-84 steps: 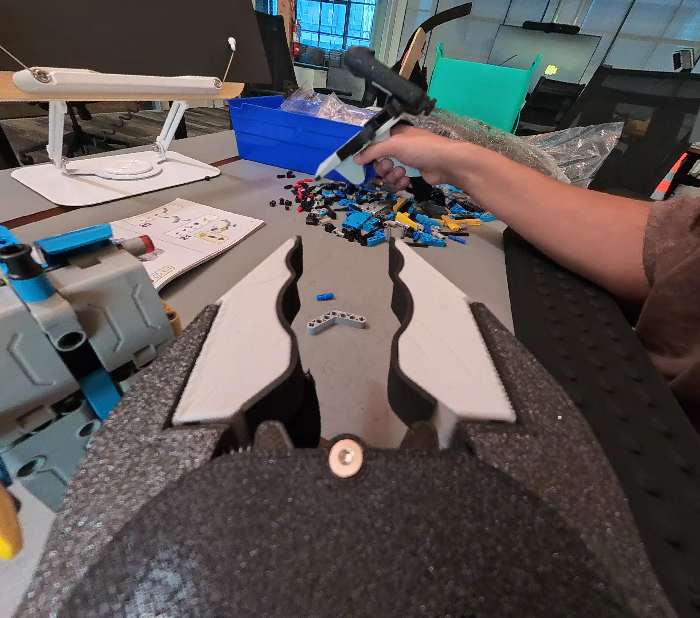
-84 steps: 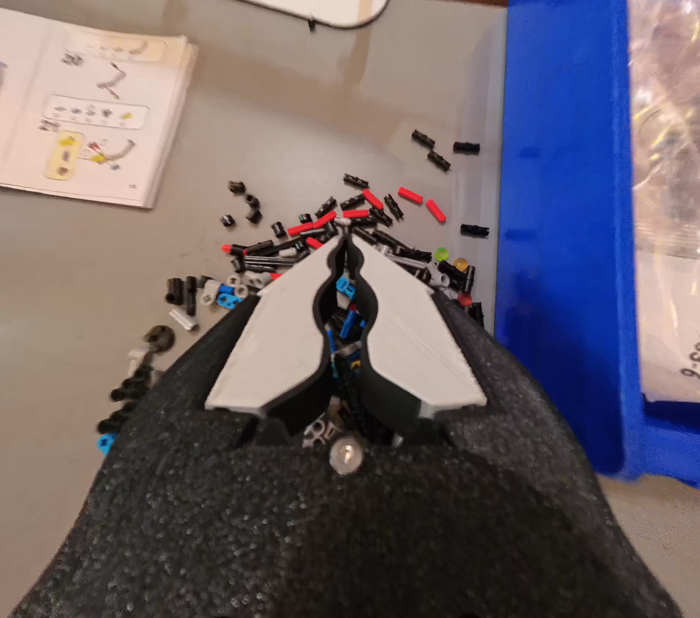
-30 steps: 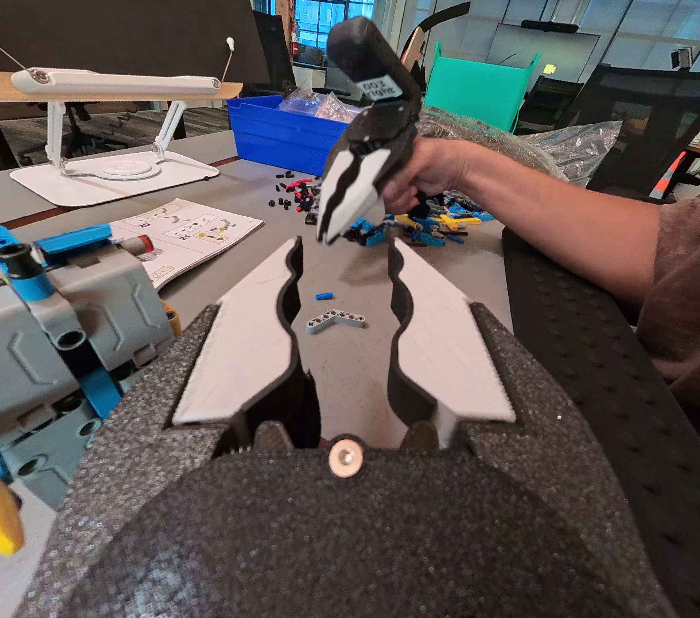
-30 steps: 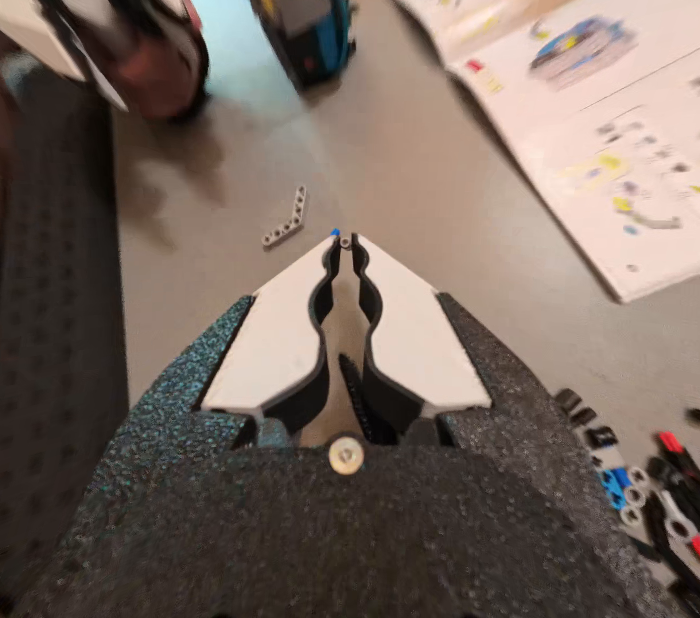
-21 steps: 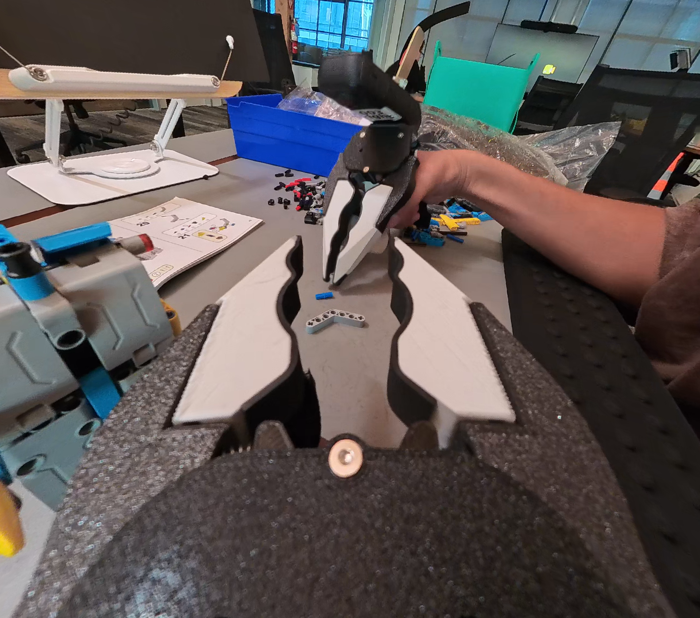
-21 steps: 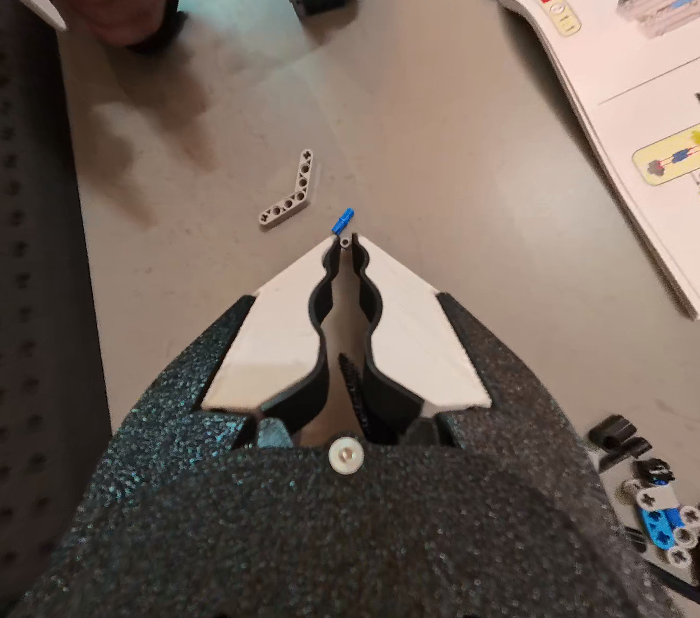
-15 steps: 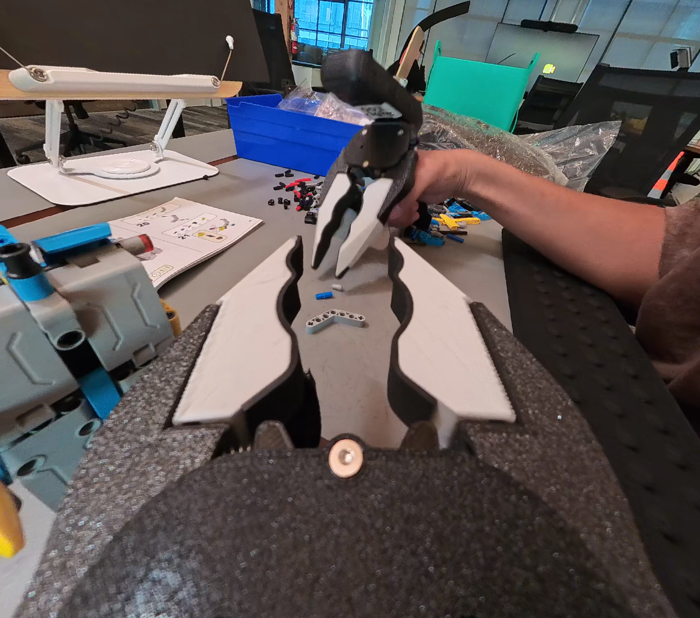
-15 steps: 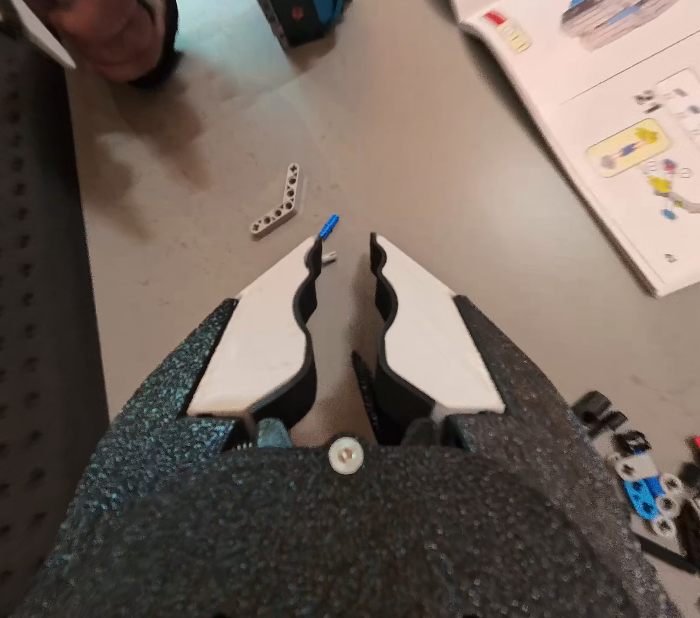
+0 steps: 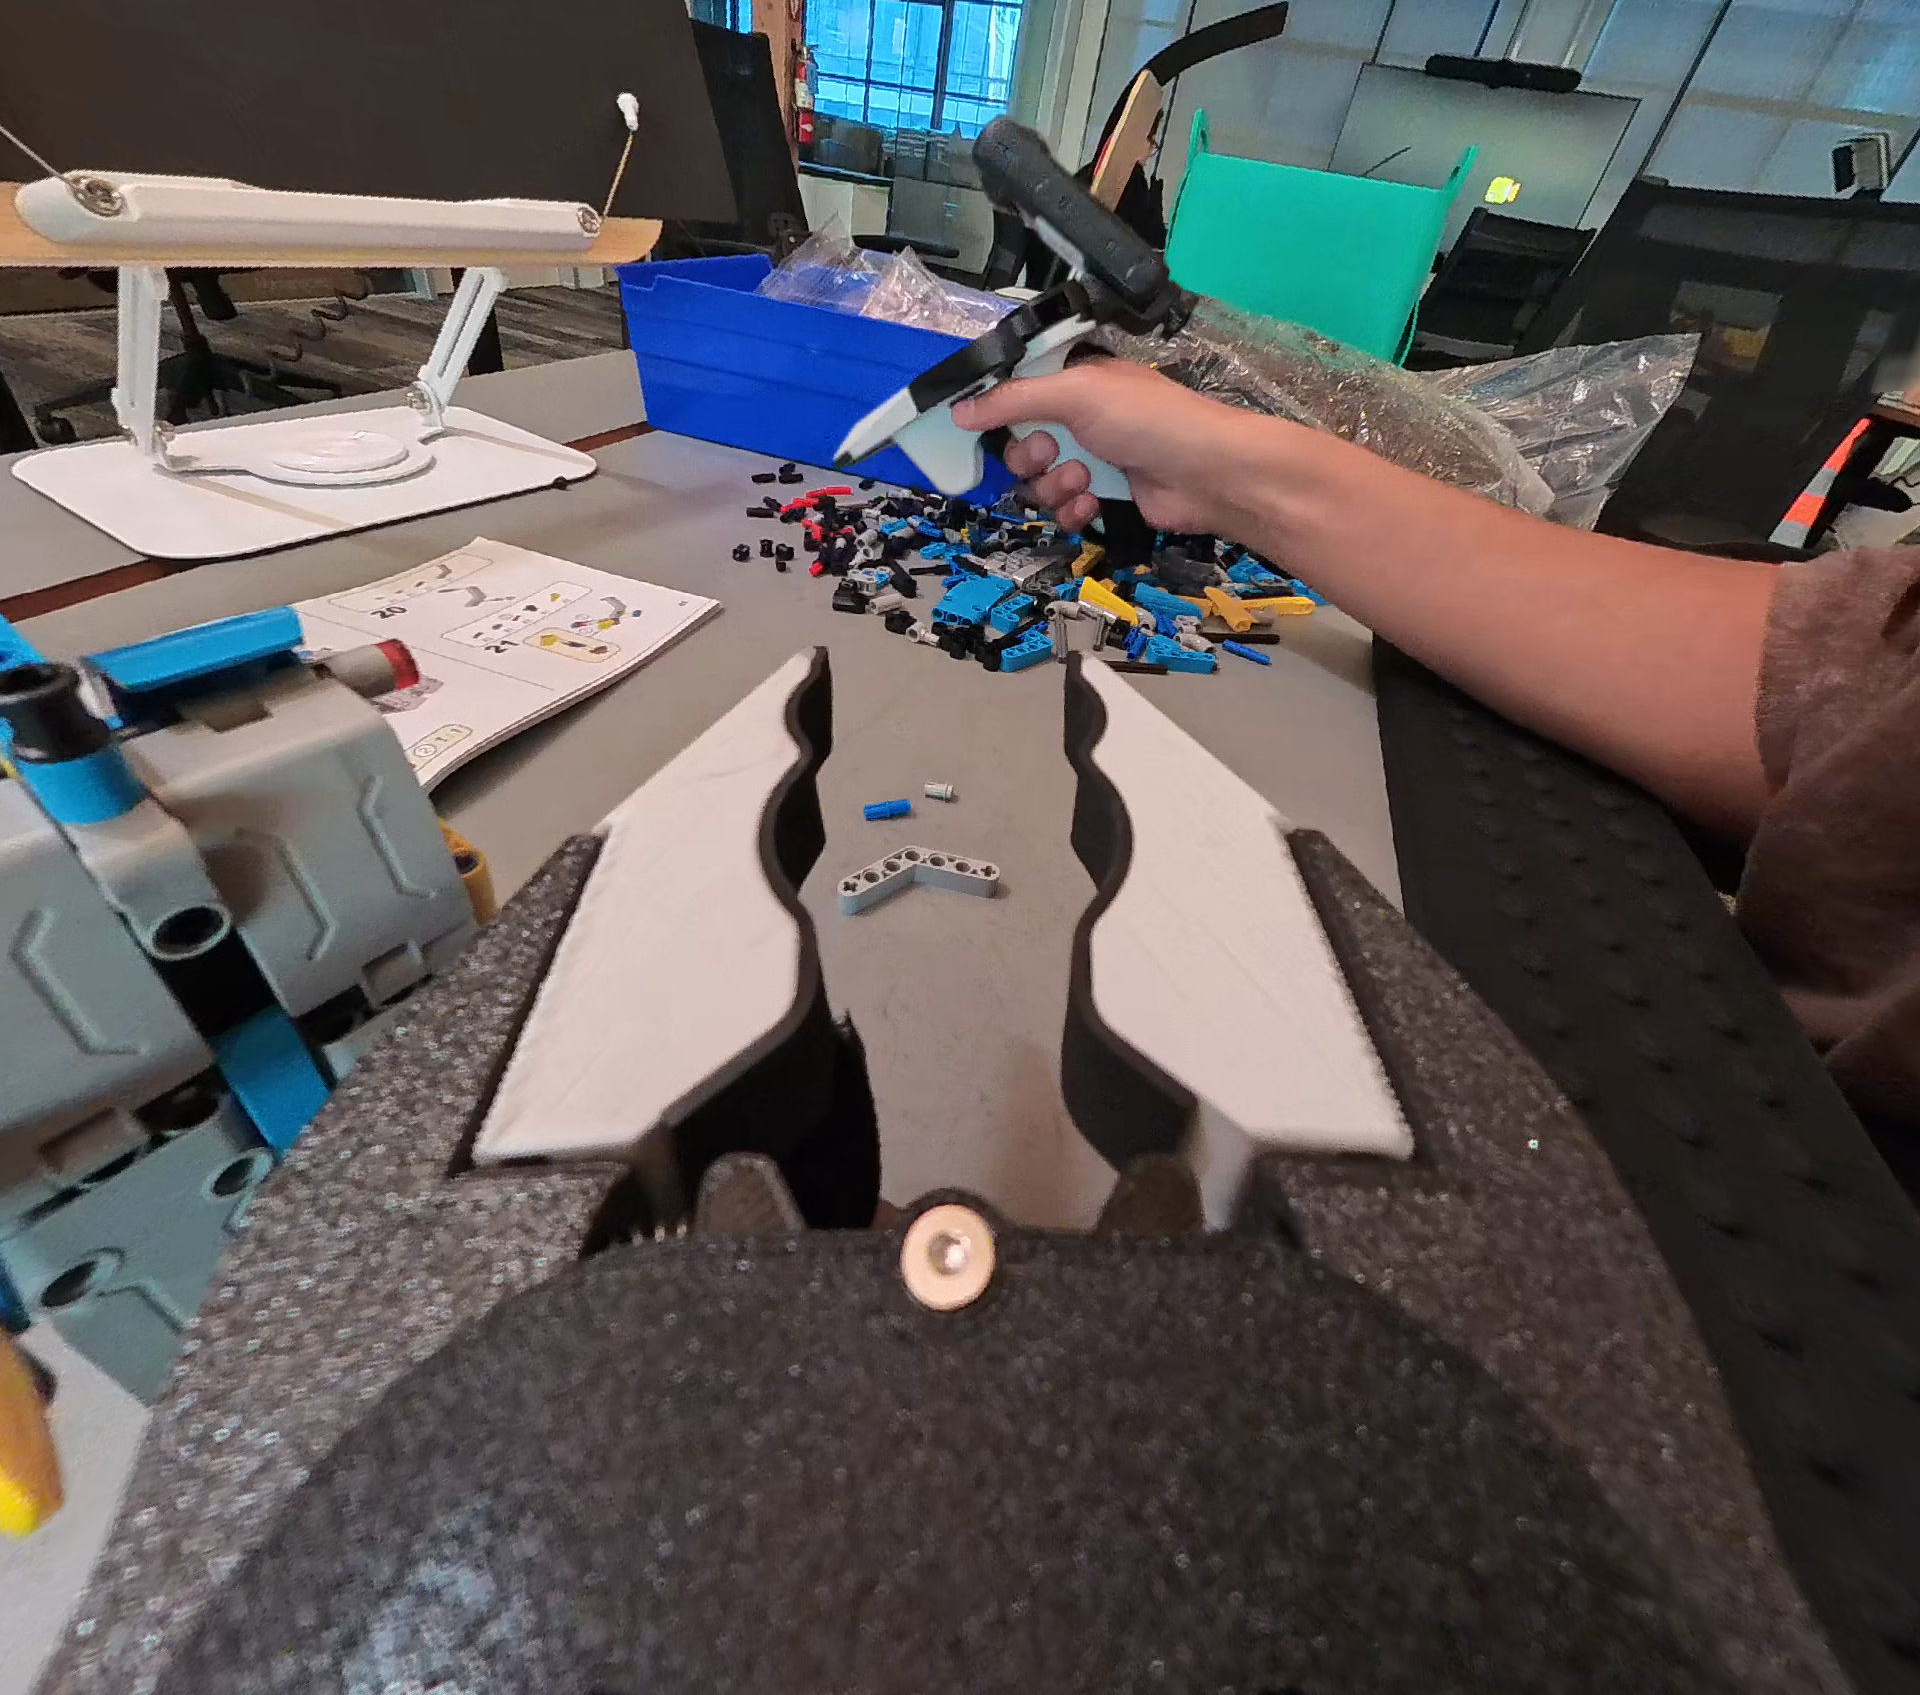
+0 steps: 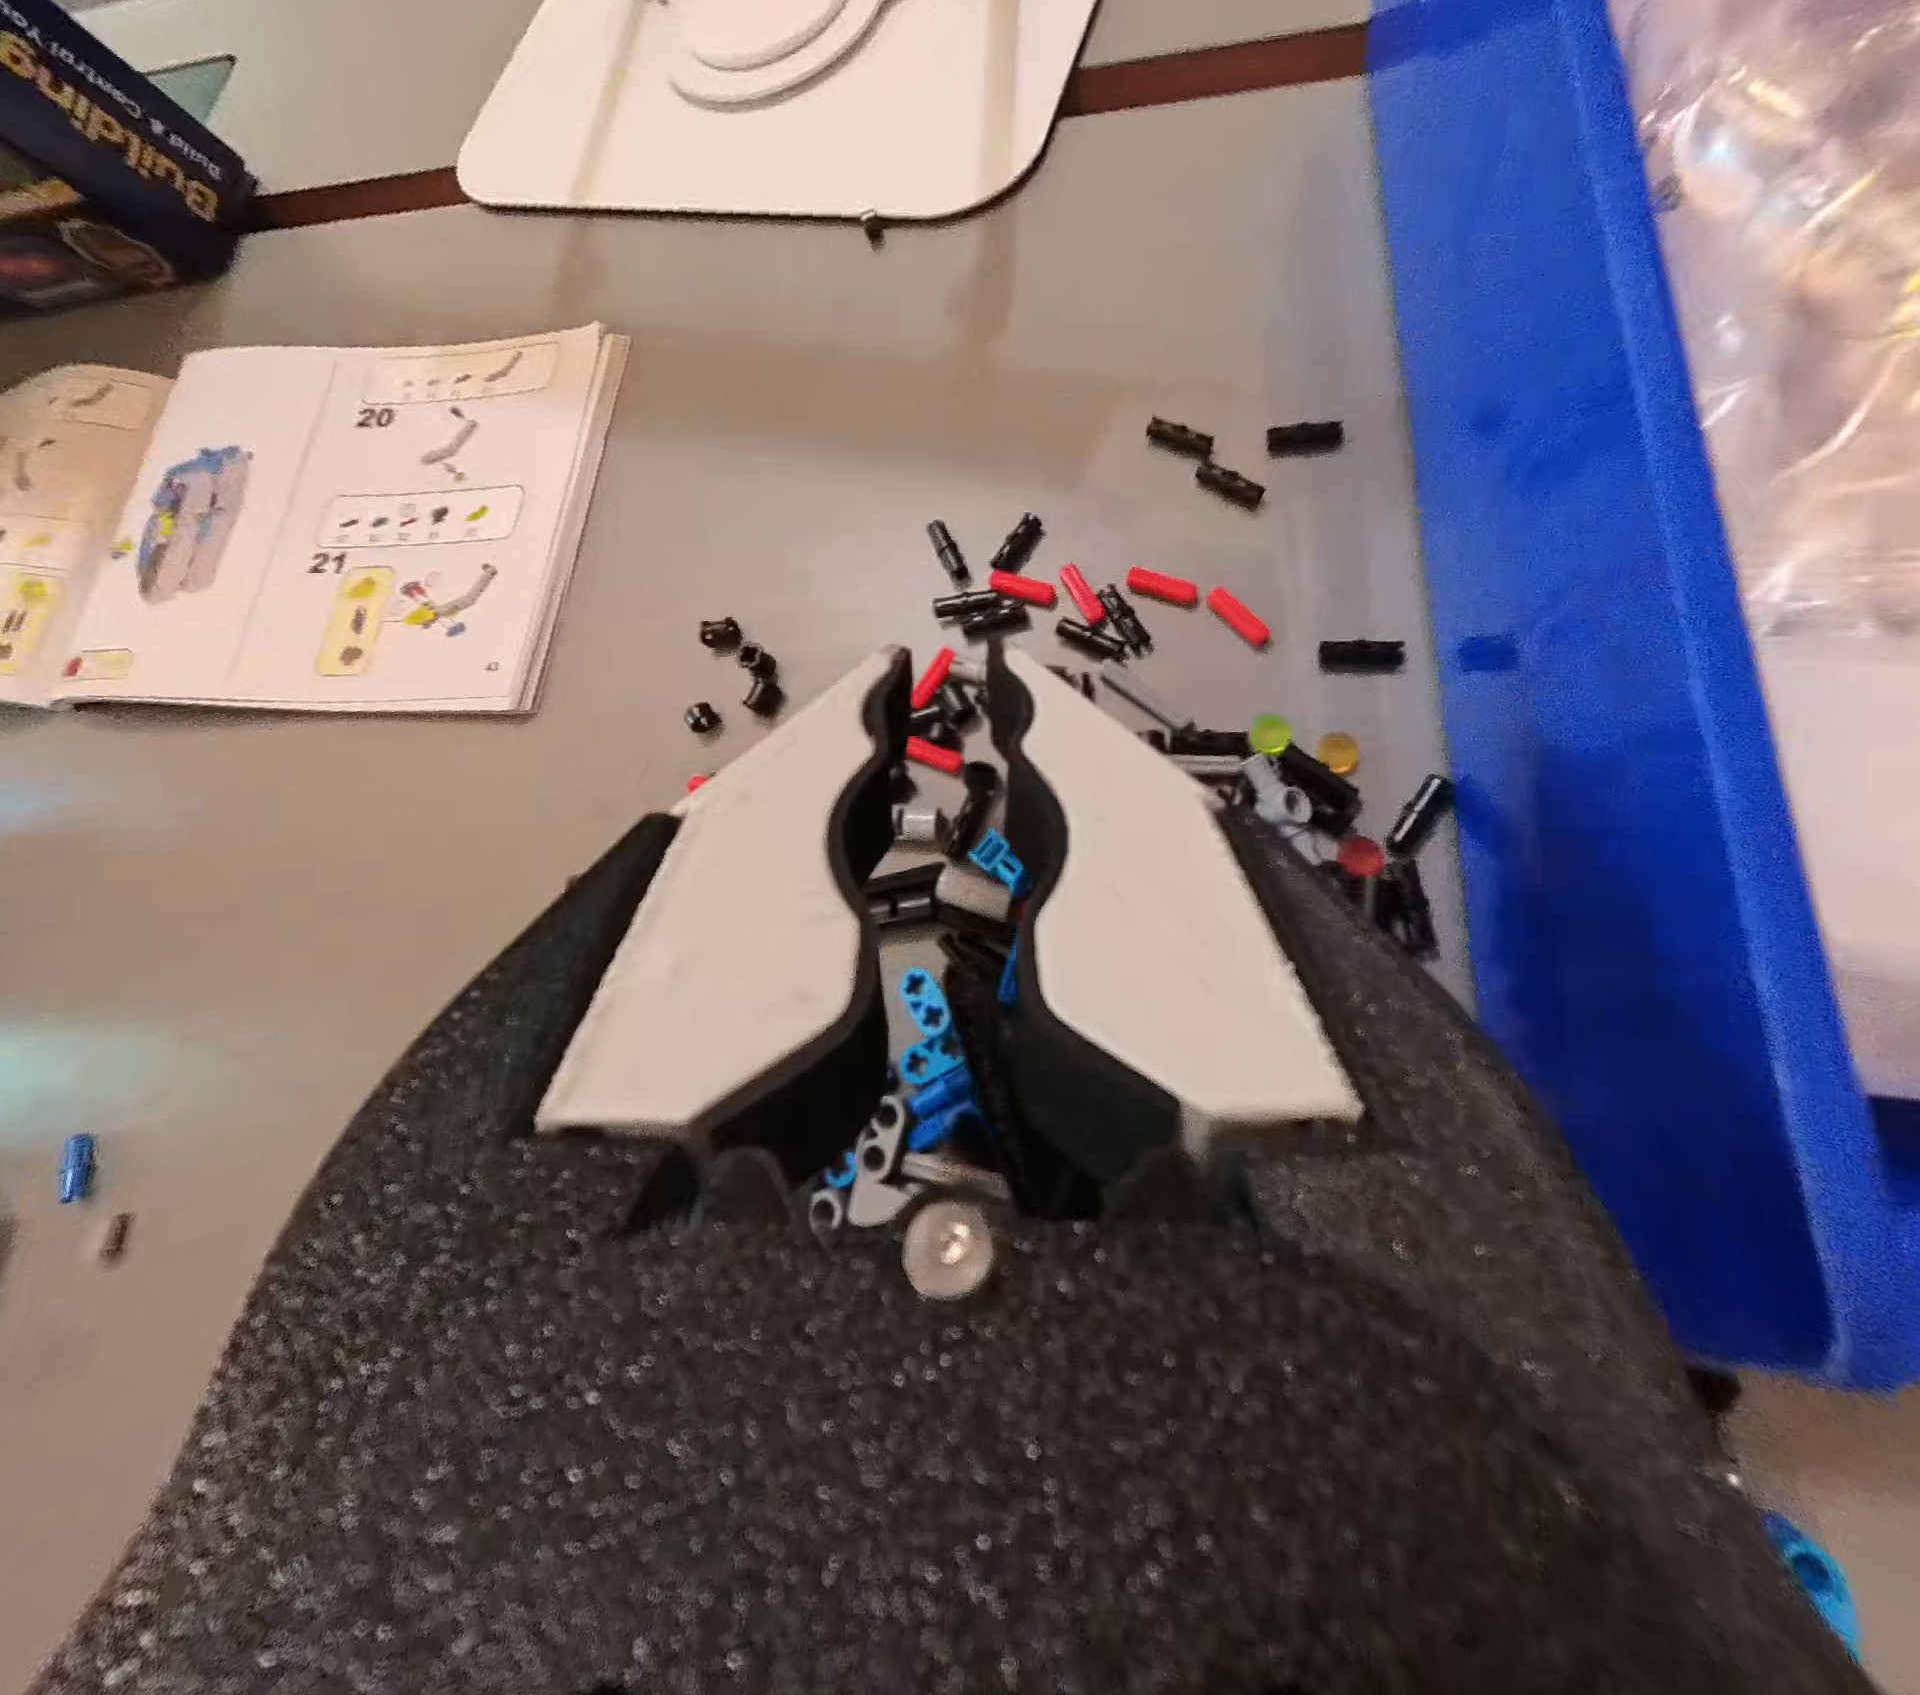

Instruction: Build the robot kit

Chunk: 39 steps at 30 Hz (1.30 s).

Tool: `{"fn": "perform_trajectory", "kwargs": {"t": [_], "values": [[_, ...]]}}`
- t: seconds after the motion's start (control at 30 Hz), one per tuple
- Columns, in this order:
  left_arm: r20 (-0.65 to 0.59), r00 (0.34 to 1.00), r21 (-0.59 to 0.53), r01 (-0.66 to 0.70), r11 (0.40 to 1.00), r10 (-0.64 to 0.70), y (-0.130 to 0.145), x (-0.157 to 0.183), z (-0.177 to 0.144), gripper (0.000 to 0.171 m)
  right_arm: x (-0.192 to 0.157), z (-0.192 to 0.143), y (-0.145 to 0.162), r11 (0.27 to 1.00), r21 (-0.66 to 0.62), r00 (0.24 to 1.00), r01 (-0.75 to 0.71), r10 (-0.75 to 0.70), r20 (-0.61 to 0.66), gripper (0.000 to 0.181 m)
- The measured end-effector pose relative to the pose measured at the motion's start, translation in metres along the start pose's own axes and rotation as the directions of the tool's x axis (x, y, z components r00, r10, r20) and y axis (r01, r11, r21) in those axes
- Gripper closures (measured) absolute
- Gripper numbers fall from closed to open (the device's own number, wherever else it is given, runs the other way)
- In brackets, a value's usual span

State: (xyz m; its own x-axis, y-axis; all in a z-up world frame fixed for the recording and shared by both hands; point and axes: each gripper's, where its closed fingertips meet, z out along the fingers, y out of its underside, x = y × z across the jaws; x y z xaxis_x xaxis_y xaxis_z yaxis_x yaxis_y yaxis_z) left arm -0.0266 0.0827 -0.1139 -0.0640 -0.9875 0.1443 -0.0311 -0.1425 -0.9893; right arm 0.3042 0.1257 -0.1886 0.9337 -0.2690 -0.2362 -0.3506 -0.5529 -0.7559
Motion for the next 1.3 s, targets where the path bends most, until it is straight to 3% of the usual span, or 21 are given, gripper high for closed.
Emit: {"fn": "perform_trajectory", "kwargs": {"t": [0.2, 0.53, 0.67, 0.9, 1.3], "values": [[-0.001, 1.000, 0.001, -0.004, 1.000, 0.004, 0.000, 0.000, 0.000, 0.127, 0.025, 0.004, 0.010, 0.978, -0.117, 0.965, 0.170, -0.190, -0.181, 0.167], [0.000, 1.000, 0.001, -0.004, 1.000, 0.004, 0.000, 0.000, 0.000, 0.127, 0.028, 0.019, 0.017, 0.966, -0.190, 0.963, 0.177, -0.210, -0.170, 0.168], [-0.001, 1.000, 0.001, -0.001, 1.000, 0.001, 0.000, 0.000, 0.000, 0.127, 0.039, 0.012, 0.021, 0.950, -0.233, 0.938, 0.206, -0.260, -0.228, 0.168], [-0.001, 1.000, 0.000, 0.001, 1.000, -0.001, 0.000, 0.000, 0.000, 0.127, 0.036, 0.006, 0.011, 0.960, -0.182, 0.941, 0.213, -0.252, -0.227, 0.168], [-0.001, 1.000, 0.001, 0.000, 1.000, 0.000, 0.000, 0.000, 0.000, 0.127, 0.037, 0.012, 0.022, 0.964, -0.215, 0.959, 0.159, -0.202, -0.197, 0.175]]}}
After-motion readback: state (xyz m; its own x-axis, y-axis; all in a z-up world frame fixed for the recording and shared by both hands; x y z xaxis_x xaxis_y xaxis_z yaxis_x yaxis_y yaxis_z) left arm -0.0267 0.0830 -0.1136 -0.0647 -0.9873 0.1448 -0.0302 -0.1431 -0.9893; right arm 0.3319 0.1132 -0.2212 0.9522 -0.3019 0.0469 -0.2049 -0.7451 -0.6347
